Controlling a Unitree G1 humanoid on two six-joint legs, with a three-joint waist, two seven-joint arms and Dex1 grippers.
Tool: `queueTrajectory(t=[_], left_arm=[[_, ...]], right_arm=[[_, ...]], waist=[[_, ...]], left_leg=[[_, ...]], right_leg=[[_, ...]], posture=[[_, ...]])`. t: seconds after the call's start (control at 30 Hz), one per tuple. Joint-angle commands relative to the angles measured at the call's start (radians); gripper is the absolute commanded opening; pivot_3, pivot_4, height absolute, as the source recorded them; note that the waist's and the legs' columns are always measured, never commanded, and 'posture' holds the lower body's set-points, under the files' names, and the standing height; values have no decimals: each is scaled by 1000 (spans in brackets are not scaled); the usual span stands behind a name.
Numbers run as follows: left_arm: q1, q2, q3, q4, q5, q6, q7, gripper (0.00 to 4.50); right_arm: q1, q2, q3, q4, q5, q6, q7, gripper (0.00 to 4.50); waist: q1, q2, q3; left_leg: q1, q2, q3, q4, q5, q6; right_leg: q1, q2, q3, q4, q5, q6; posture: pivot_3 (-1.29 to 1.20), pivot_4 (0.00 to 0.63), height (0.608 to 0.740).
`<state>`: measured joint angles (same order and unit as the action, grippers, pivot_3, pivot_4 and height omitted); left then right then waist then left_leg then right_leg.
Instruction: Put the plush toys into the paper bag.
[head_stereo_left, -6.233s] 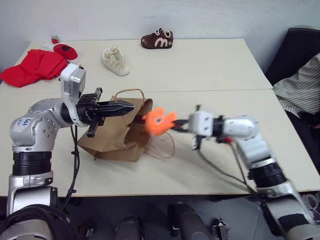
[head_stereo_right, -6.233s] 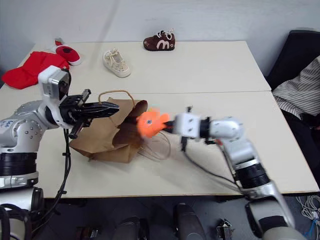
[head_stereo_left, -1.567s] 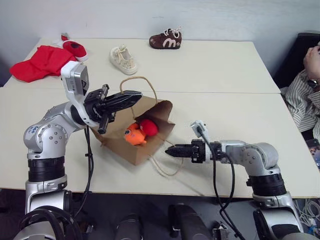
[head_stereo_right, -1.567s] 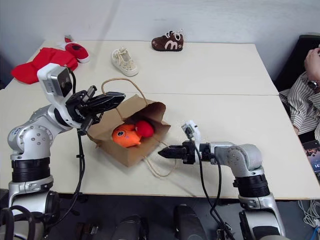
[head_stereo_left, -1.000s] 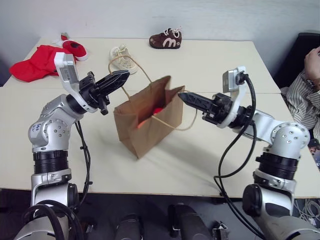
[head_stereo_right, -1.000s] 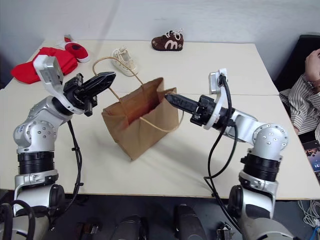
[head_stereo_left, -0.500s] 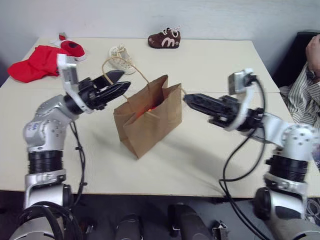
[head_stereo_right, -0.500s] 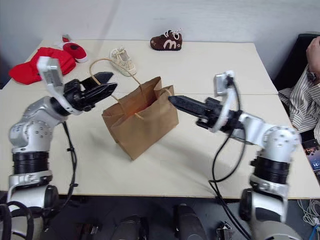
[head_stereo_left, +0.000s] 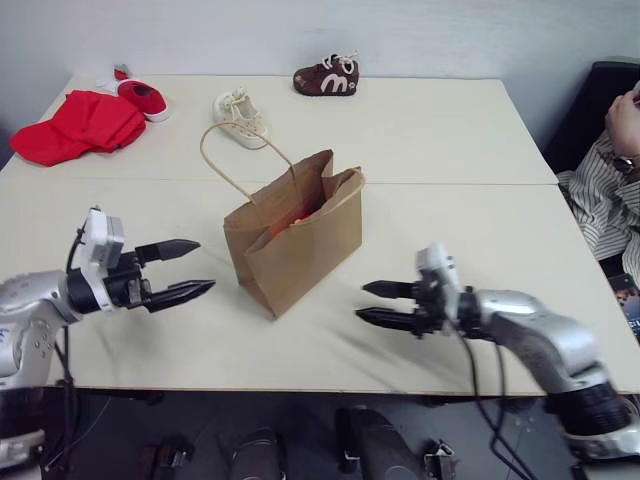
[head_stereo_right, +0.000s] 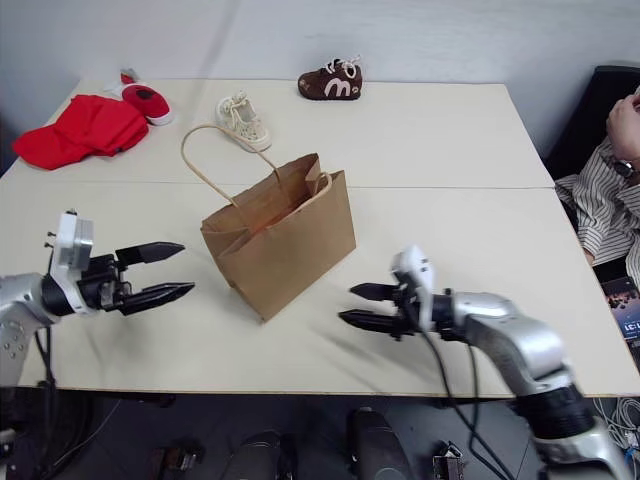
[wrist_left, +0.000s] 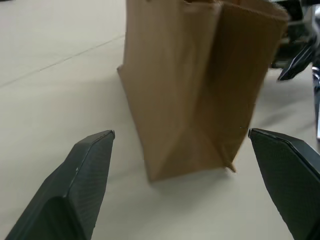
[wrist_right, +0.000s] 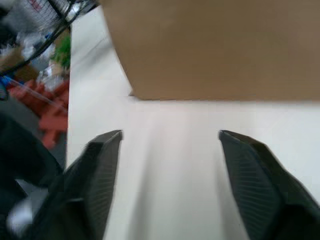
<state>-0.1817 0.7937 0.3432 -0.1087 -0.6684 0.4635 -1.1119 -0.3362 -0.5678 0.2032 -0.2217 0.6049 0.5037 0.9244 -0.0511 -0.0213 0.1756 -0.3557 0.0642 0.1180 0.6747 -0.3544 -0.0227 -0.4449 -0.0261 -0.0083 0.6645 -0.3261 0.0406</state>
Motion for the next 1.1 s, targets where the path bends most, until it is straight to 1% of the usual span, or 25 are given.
queueTrajectory(t=[0.03,0.1,0.17,0.2,0.23,0.27,0.33,0.43,0.57,0.6,0.67,0.73,0.8,0.83,0.97,1.07,1.1], left_arm=[[-6,-68,6,-126,-24,-22,99,4500],[-28,-131,-34,-148,-6,-41,147,4500],[-36,-160,-67,-170,1,-38,166,4500],[-37,-165,-80,-181,3,-35,169,4500],[-40,-171,-95,-190,1,-29,171,4500],[-52,-187,-129,-183,35,-56,182,4500],[-90,-239,-166,-165,60,-80,228,4500],[-119,-297,-180,-156,62,-91,272,4500],[-123,-313,-206,-127,112,-117,291,4500],[-126,-309,-206,-102,138,-142,298,4313],[-129,-295,-196,-69,147,-159,284,3898],[-152,-277,-183,-7,163,-187,264,3256],[-190,-267,-189,60,165,-198,230,2651],[-217,-268,-199,95,173,-223,208,2280],[-291,-252,-227,163,170,-267,100,940],[-362,-227,-196,192,73,-178,9,21],[-378,-212,-193,196,37,-139,-40,21]], right_arm=[[-45,88,45,29,-109,-146,-8,1753],[-88,149,91,85,-176,-204,-11,1029],[-119,192,115,128,-222,-229,-20,290],[-130,210,119,145,-237,-235,-26,27],[-144,227,127,164,-256,-243,-28,27],[-162,250,137,191,-283,-258,-40,27],[-184,294,150,238,-331,-279,-76,27],[-198,335,155,269,-368,-295,-96,27],[-194,362,148,263,-380,-286,-90,27],[-186,358,141,248,-373,-278,-83,6],[-165,333,127,210,-359,-266,-61,0],[-128,277,95,147,-323,-238,-18,0],[-81,212,42,77,-271,-193,11,0],[-50,172,7,40,-241,-182,29,0],[62,39,-112,-60,-165,-164,81,0],[198,-77,-255,-128,-101,-167,135,0],[250,-119,-299,-147,-92,-168,154,0]], waist=[[9,0,0],[17,0,0],[21,-1,0],[20,-1,-1],[20,-1,-1],[19,-1,-1],[20,-1,-1],[20,-1,-1],[14,-1,-1],[13,-1,-1],[13,-1,-1],[16,-1,-1],[26,-1,-1],[28,-1,-1],[33,-1,-1],[32,-1,-1],[32,-1,-1]], left_leg=[[0,0,0,2,0,1],[0,0,0,5,-1,2],[0,0,0,7,-1,3],[0,-1,0,7,-1,3],[0,0,0,7,-1,3],[0,0,0,7,-1,3],[0,-1,0,7,-1,3],[0,0,0,8,-1,3],[0,0,1,8,-1,2],[0,0,1,8,-1,2],[0,0,1,8,-1,2],[0,0,1,8,-1,2],[0,0,0,8,-1,3],[0,-1,0,8,-1,3],[0,-2,0,9,-2,4],[0,-2,0,8,-2,4],[0,-1,0,8,-2,4]], right_leg=[[0,0,0,1,0,0],[1,-1,0,2,0,1],[1,-1,0,3,1,1],[1,-1,0,3,1,1],[1,-1,0,3,1,1],[1,-1,0,4,1,1],[1,-1,0,4,1,1],[1,-1,0,5,1,1],[1,0,0,5,1,0],[1,0,0,5,1,0],[1,0,0,6,1,0],[1,0,0,5,1,0],[1,-1,0,5,1,0],[1,-1,-1,4,1,0],[2,-2,-1,3,1,1],[2,0,-1,3,1,1],[2,0,-1,3,1,1]], posture=[[0,150,740],[0,150,740],[0,150,740],[0,150,740],[0,150,740],[0,150,740],[0,150,740],[0,150,740],[0,150,740],[0,150,740],[0,150,740],[0,150,740],[0,150,740],[0,150,740],[0,150,740],[0,150,740],[0,150,740]])
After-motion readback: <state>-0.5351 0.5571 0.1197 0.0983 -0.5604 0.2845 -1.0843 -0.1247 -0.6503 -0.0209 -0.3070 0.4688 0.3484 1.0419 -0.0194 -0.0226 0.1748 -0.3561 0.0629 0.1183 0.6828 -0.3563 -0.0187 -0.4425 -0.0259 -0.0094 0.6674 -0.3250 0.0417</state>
